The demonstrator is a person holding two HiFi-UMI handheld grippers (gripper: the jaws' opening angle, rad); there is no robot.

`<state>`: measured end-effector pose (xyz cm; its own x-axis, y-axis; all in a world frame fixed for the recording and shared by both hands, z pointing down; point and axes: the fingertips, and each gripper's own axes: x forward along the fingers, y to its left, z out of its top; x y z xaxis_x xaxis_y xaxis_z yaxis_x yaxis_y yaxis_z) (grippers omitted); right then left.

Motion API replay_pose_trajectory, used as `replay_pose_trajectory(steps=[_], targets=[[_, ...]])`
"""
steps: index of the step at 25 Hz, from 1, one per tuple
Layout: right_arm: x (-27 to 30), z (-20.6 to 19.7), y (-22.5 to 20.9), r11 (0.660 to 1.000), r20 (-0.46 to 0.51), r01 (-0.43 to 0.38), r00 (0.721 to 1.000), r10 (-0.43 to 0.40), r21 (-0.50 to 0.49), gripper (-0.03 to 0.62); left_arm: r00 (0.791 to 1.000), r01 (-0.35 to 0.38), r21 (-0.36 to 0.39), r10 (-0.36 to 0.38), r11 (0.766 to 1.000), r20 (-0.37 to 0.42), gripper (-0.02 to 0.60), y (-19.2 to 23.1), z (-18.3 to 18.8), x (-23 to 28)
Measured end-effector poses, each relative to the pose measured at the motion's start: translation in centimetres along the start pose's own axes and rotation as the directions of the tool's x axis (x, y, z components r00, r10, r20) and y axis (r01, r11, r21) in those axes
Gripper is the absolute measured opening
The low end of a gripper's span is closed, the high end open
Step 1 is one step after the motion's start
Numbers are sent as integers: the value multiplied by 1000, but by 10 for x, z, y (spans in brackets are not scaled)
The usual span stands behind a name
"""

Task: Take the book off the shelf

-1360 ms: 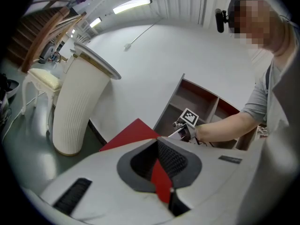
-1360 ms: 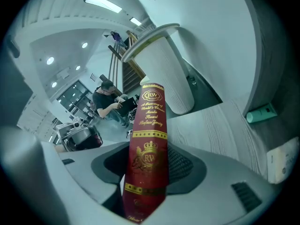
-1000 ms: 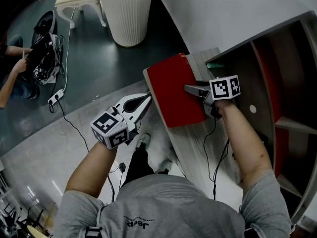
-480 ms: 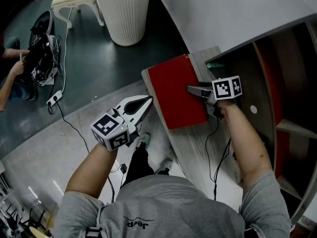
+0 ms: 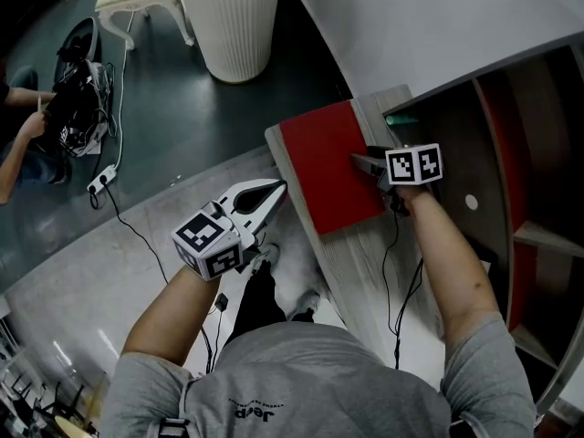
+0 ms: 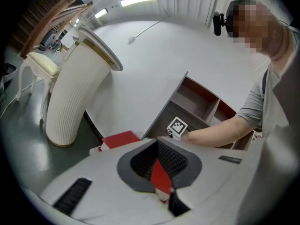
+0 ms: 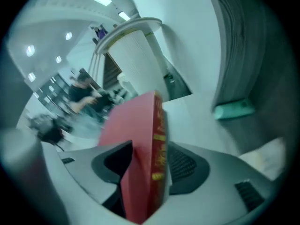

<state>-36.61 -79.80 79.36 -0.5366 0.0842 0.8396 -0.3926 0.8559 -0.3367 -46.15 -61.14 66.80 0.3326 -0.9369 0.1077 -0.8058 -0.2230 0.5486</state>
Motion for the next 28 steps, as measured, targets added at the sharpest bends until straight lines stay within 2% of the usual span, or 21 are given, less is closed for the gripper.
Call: replay_pose_trajectory(steps=[1,2,3,4,6,10,18,23,28], targets=[[2,1,-10,987,6,118,993,-118,-107,222,1000,-1,-1,1,1000,-1,17,0,-1,0],[2,4,-15,955,24,207,978,-207,-214,270,1000,0,-3,0,1000,-2,17,1,-2,-1],[3,7,-15,925,42,253,967,-252,-283,264,1000,1,-6,-1,1000,-3,17,1,-4,-1],[3,9,-12,910,53,270,962,-268,-313,228,1000,2,-8,-2,1000,-4,17,1,-5,-2],[3,9,-8,907,57,272,962,-268,-322,222,1000,3,-7,-3,1000,-6,17,1,-7,-5],[3,5,-9,921,51,268,963,-264,-283,224,1000,1,-12,-1,1000,-7,17,0,-8,-9],[0,8,-6,911,70,308,951,-300,-274,222,1000,22,-3,-22,1000,-5,17,-3,-5,-15],[-13,18,7,911,133,312,949,-286,-269,163,1000,10,-6,-10,1000,-10,17,-7,5,-17],[-29,23,20,924,195,290,950,-246,-250,126,999,43,15,-43,999,-8,17,-14,4,-12]])
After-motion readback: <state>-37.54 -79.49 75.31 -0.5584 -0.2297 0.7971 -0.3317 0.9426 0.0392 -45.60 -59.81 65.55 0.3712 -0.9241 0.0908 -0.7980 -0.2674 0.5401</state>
